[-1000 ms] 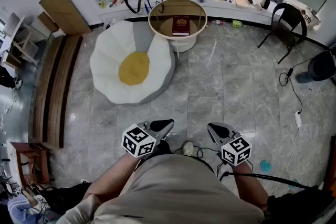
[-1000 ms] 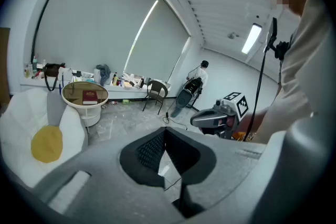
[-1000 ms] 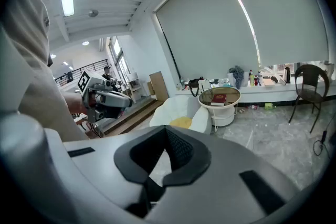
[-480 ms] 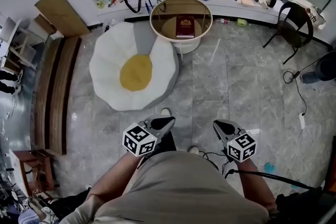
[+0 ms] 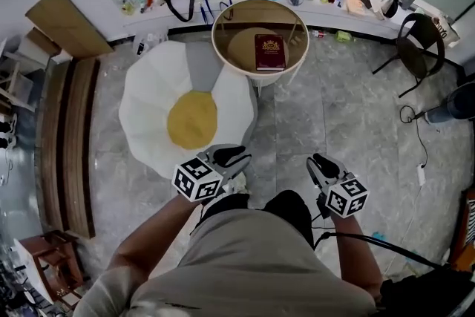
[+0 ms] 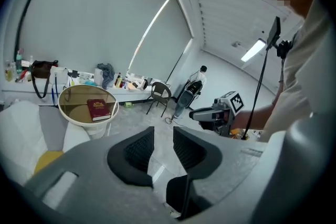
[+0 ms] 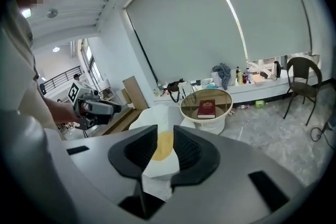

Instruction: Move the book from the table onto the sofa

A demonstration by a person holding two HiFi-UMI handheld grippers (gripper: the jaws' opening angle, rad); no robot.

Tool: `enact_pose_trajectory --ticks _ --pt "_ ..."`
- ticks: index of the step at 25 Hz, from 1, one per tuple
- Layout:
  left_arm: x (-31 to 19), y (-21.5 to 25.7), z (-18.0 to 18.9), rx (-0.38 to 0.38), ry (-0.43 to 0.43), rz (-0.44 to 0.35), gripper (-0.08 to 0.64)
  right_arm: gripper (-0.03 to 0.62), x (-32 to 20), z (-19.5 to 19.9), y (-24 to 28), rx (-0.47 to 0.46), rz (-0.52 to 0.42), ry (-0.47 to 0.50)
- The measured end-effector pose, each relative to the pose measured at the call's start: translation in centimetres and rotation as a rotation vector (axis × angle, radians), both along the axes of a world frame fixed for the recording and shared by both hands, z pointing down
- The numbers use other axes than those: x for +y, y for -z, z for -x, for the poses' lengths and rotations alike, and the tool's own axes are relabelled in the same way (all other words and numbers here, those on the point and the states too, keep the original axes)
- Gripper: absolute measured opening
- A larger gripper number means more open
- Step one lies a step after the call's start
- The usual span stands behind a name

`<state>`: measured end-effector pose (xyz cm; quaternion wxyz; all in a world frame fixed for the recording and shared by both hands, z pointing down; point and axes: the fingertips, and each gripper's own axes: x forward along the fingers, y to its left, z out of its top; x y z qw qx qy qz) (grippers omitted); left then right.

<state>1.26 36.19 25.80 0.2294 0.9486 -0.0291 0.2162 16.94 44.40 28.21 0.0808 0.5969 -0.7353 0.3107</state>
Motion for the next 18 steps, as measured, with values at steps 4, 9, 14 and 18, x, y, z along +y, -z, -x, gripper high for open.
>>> enact_pose_trajectory --ticks 4,9,14,18 --pt "-7.9 0.0 0.6 0.006 0.039 0.047 0.106 0.100 -7.2 0.9 0.5 0.011 0.047 0.015" --pt "-13.9 -2.6 -1.5 -0.006 0.105 0.111 0.106 0.100 -14.4 -1.9 -1.9 -0.001 0.097 0.044" --pt "-20.1 -6.7 -4.5 -0.060 0.158 0.158 0.106 0.100 -22.9 -6.0 -6.8 -0.015 0.139 0.092" --pt "-25.6 -10.7 -7.8 -0.113 0.212 0.215 0.106 0.100 -30.2 -10.1 -11.6 -0.040 0.176 0.123"
